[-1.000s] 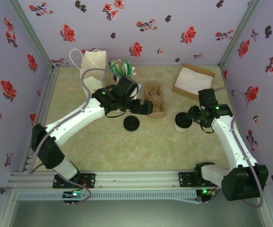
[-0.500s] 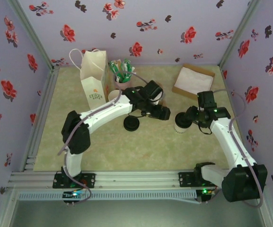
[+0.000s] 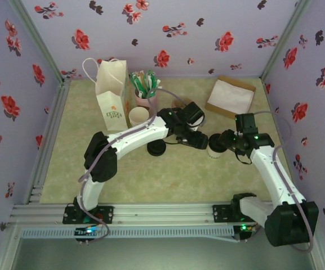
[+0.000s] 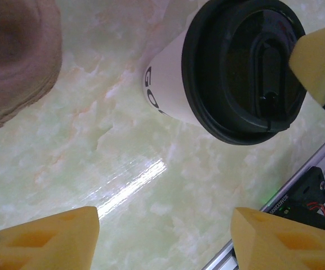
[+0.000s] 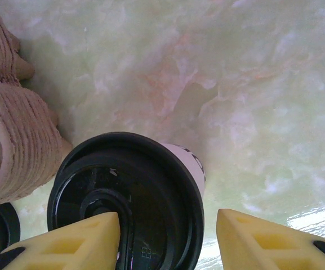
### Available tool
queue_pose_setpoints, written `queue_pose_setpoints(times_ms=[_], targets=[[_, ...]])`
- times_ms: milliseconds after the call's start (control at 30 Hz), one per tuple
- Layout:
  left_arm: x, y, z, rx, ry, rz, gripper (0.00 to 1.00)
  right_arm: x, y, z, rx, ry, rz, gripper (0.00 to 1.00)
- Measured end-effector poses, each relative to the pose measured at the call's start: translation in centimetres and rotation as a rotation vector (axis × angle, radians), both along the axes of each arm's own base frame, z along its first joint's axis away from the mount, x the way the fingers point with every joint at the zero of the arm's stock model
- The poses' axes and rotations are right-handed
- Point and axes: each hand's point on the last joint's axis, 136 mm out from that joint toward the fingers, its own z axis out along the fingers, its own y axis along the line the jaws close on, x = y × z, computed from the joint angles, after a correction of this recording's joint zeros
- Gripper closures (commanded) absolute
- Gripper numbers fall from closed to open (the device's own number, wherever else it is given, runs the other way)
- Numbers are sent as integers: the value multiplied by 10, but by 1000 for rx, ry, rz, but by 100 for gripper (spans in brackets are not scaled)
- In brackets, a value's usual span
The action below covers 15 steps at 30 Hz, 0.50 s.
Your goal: Pack the takeout coffee
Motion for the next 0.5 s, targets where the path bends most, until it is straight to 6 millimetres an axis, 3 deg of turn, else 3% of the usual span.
queue_pose_setpoints(times_ms=[500], targets=[[-4, -20, -25, -2, 47, -23, 37, 1, 3, -6, 22, -2, -4, 52]])
